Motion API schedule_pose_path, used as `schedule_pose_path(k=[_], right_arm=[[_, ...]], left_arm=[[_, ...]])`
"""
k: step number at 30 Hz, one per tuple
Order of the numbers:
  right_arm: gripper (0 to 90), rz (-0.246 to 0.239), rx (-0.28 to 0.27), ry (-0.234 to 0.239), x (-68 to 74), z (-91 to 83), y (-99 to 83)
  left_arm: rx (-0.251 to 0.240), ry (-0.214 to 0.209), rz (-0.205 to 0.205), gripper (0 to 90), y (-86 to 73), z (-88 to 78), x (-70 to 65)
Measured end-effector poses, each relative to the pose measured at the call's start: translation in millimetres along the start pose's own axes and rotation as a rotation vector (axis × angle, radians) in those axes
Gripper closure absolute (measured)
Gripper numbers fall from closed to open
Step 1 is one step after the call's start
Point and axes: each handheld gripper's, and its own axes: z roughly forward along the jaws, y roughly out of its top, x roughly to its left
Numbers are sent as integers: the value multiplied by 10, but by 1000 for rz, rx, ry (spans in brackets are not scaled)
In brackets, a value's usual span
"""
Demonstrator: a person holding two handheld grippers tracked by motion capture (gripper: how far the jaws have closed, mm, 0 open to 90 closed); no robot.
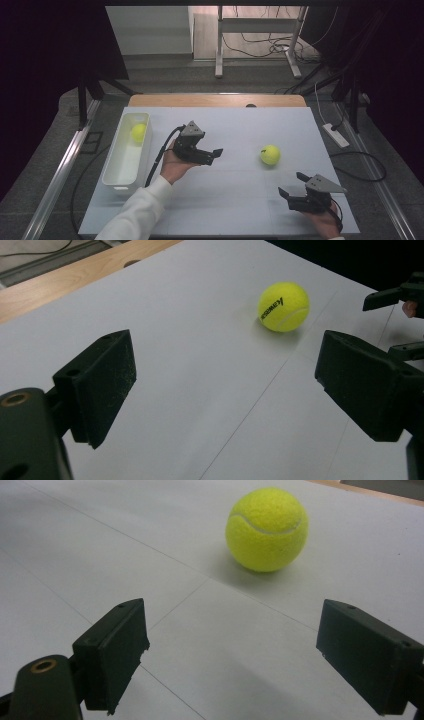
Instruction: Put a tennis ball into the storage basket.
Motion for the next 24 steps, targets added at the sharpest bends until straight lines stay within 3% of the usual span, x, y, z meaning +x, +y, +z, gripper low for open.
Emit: schedule_pose_path(k=[24], right_arm=[[127,4,-5,3,1,-2,4]], left_arm=[[36,-21,4,104,32,261,-56]])
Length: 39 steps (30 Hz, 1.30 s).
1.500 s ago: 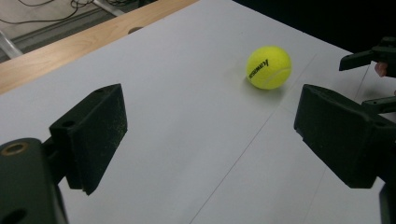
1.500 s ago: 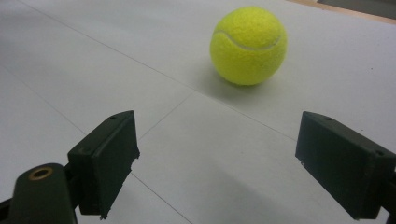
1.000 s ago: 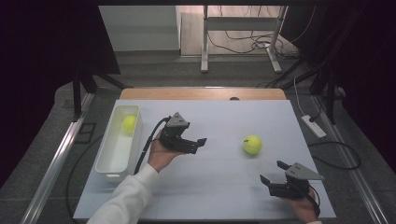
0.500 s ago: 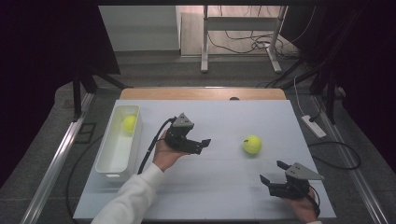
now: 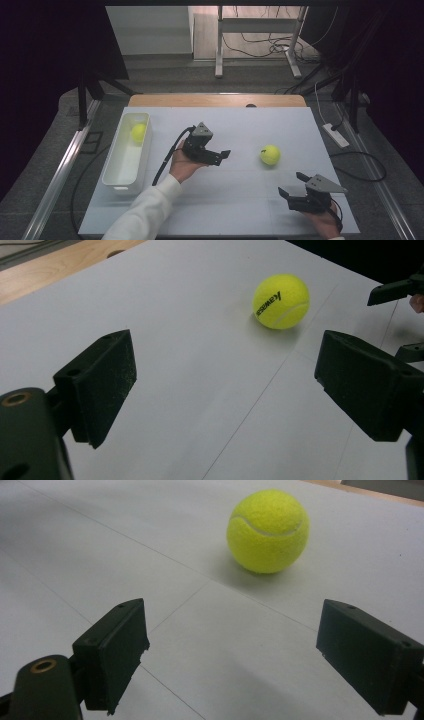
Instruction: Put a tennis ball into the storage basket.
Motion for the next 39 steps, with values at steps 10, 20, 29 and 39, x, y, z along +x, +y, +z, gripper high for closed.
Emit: schedule_pose_path(k=[10,20,29,39], right_arm=[[126,0,0,-1,-3,0,-2],[127,-1,2,1,2,4,0],[127,-3,3,3,4,24,4],[127,-3,2,8,21,29,6]], left_arm=[[4,-11,6,104,26,61,-41],[8,-22,16,104,43,153,-73],[3,-34,23,104,60,224,-73],[1,-51,38,106,91,339,-102]])
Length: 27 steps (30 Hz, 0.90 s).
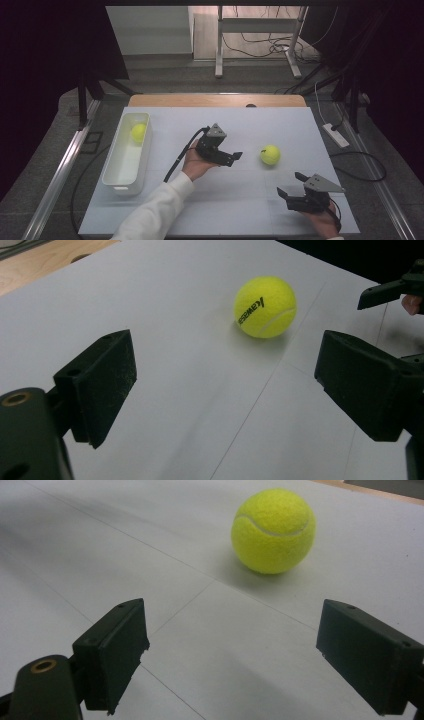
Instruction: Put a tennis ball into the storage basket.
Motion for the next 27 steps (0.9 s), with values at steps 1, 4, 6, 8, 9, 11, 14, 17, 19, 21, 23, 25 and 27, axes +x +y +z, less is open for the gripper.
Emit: schedule_pose_path(k=[1,4,6,8,9,11,14,17,19,21,23,25,27], right_arm=[[127,2,0,0,-1,0,-1],[127,2,1,0,-5,0,-2],[127,2,1,0,-5,0,-2],[127,2,2,-1,-5,-3,-2],[127,2,1,-1,-6,-3,-2],[127,3,0,2,-5,0,-2],[127,3,-3,2,-5,-1,0],[127,1,-3,2,-4,-1,0],[127,0,-2,0,-4,-3,1],[127,1,-4,2,-4,-3,0],[127,-1,-2,0,-3,-5,2],[127,-1,-3,0,-2,-7,2],[127,-3,-1,0,0,-6,2]], left_arm=[[1,-4,1,106,3,34,2],[8,-11,1,106,4,84,-5],[11,-14,4,106,3,105,-7],[17,-18,2,106,2,145,-15],[19,-19,5,106,3,159,-19],[21,-21,7,107,8,178,-25],[23,-23,7,108,18,199,-26],[27,-23,11,108,27,224,-36],[28,-26,14,108,31,233,-43],[29,-36,20,108,45,253,-63],[28,-39,26,108,59,266,-73],[31,-40,31,108,74,278,-75],[32,-40,32,108,85,299,-76]])
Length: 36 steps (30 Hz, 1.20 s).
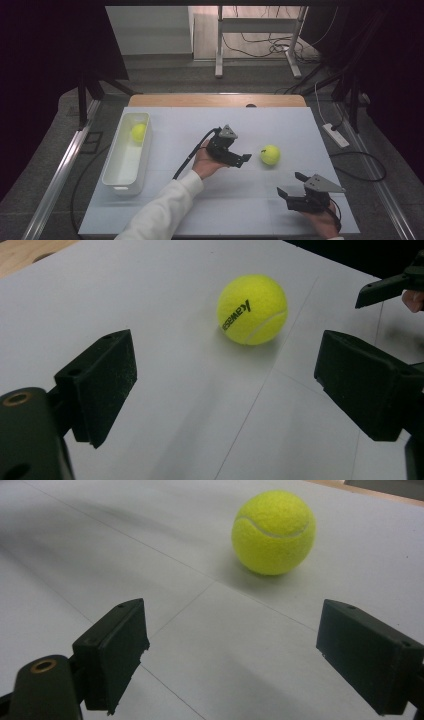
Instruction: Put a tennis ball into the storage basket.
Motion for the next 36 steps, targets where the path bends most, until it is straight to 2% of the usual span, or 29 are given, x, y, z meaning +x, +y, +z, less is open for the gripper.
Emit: schedule_pose_path(k=[15,17,20,36], right_arm=[[127,0,-4,3,1,0,3],[127,0,-4,3,2,-1,4],[127,1,-6,4,2,-4,5],[127,3,-10,5,6,-6,10]], left_arm=[[1,-13,-14,108,25,137,-2],[-2,-25,-20,108,27,154,-9],[7,-23,-8,108,31,180,-26],[23,-40,-2,110,95,340,-82]])
